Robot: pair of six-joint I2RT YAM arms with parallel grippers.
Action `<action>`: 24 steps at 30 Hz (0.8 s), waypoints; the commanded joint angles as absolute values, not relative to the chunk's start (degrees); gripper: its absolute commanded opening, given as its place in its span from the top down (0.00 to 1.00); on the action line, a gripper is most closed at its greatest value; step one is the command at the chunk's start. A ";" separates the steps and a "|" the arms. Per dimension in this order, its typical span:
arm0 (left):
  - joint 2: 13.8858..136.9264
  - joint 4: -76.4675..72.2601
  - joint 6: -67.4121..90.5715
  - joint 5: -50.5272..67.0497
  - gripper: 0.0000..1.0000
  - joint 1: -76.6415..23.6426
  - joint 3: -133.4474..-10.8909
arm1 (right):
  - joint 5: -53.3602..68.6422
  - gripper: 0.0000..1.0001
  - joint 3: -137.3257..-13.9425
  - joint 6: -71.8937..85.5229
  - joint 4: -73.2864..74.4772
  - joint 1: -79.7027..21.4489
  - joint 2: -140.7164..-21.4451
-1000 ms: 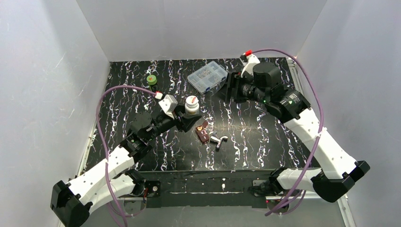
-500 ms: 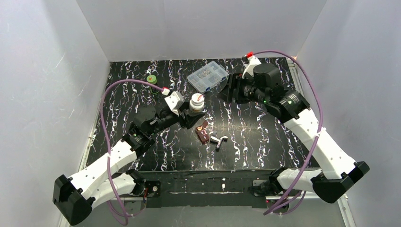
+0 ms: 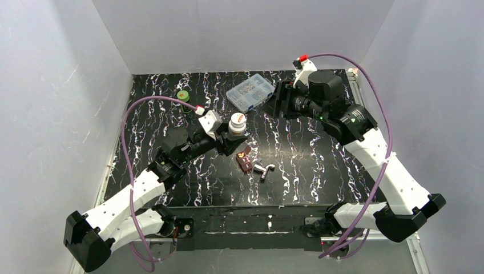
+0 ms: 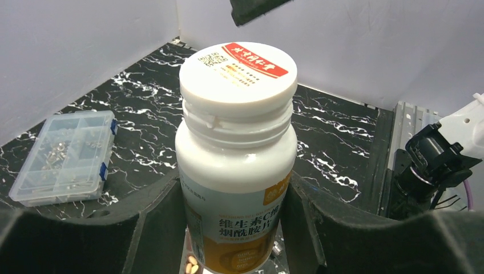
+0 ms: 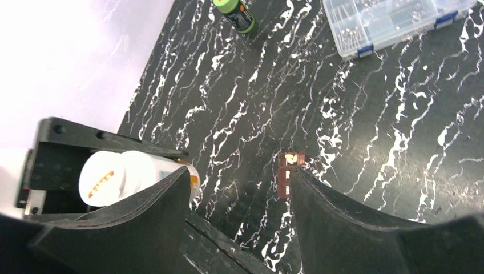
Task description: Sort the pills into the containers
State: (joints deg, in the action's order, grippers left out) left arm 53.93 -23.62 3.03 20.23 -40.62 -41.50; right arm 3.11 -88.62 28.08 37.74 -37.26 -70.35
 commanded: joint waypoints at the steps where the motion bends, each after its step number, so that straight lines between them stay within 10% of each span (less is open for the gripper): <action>1: 54.05 -26.03 4.31 19.90 1.00 -40.62 -40.17 | 3.11 0.29 -94.71 27.17 36.35 -39.00 -71.96; 24: 52.33 -22.01 6.40 15.47 1.00 -40.51 -38.47 | 3.11 0.29 -92.79 27.17 36.35 -39.29 -71.46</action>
